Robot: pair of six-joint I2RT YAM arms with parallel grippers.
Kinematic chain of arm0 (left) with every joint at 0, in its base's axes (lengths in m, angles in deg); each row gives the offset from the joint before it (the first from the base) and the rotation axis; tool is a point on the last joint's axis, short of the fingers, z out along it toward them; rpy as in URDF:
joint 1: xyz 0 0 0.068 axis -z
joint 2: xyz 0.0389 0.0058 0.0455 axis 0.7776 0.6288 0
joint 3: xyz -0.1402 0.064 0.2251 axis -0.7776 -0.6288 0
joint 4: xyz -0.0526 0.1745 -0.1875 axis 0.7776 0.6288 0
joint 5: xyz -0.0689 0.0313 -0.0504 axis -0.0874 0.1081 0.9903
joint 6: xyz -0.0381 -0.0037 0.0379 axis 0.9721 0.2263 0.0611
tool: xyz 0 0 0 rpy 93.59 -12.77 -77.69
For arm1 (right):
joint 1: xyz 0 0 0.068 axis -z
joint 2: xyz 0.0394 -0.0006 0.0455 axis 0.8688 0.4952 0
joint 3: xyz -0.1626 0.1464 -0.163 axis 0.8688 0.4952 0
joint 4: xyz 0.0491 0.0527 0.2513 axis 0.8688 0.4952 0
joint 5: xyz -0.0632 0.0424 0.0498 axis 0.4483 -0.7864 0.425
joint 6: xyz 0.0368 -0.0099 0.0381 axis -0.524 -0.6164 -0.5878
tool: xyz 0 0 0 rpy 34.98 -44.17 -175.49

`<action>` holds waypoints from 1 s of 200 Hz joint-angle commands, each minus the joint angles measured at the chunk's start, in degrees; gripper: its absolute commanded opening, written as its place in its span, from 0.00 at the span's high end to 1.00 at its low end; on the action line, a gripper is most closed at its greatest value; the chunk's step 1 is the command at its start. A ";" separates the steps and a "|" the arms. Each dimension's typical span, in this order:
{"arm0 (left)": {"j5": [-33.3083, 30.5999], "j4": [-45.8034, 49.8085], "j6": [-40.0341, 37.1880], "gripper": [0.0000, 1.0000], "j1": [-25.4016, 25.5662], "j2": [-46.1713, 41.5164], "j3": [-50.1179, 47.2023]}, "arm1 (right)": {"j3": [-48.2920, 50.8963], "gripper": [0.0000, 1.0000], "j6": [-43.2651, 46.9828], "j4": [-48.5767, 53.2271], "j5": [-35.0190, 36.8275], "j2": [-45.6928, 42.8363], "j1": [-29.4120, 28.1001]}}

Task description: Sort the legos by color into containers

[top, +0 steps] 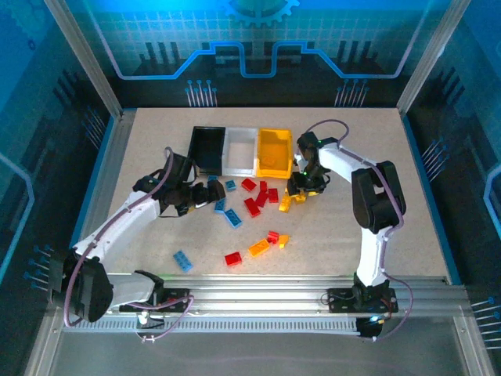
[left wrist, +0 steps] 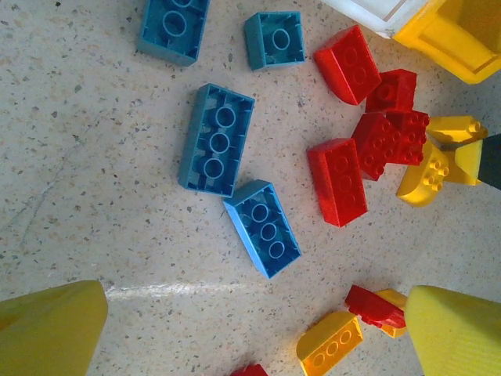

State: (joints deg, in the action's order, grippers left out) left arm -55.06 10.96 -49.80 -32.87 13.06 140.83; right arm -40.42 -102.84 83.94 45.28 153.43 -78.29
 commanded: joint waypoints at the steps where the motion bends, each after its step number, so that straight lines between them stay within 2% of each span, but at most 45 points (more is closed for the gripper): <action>1: 0.10 1.72 -0.46 0.01 0.53 -0.91 1.96 | -1.84 0.42 0.11 0.73 0.91 1.51 -0.48; 10: 0.10 1.80 -0.66 0.01 0.52 -0.84 2.06 | -1.74 0.43 -0.24 0.80 1.52 1.41 -0.48; 30: 0.15 1.73 -0.96 0.01 0.46 -0.26 2.32 | -1.02 0.52 -0.86 1.07 2.09 0.63 -0.40; 69: 1.24 0.14 -0.60 0.01 0.45 1.36 2.23 | 1.72 0.59 -2.03 1.09 2.69 -2.75 -0.40; 82: 1.59 -0.49 -0.32 0.01 0.52 1.71 2.06 | 2.84 0.57 -2.58 0.98 2.40 -3.96 -0.39; 102: 2.11 -1.42 -0.09 0.01 0.46 2.32 1.79 | 4.49 0.45 -3.29 0.77 2.45 -5.12 -0.39; 125: 2.73 -1.80 -0.13 0.01 0.46 2.78 1.88 | 6.63 0.44 -3.99 -0.15 3.09 -5.61 -0.32; 176: 3.31 -2.41 -0.44 0.01 0.44 2.88 0.97 | 8.06 0.62 -5.35 -1.20 3.56 -7.24 -0.39; 200: 3.88 -3.91 0.17 0.01 0.46 3.29 0.21 | 7.67 0.65 -5.61 0.29 4.12 -9.20 -0.27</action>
State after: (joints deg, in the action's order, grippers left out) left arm -53.49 8.84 -49.93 -32.87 15.60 141.51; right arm -32.75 -107.51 82.85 48.14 148.10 -78.29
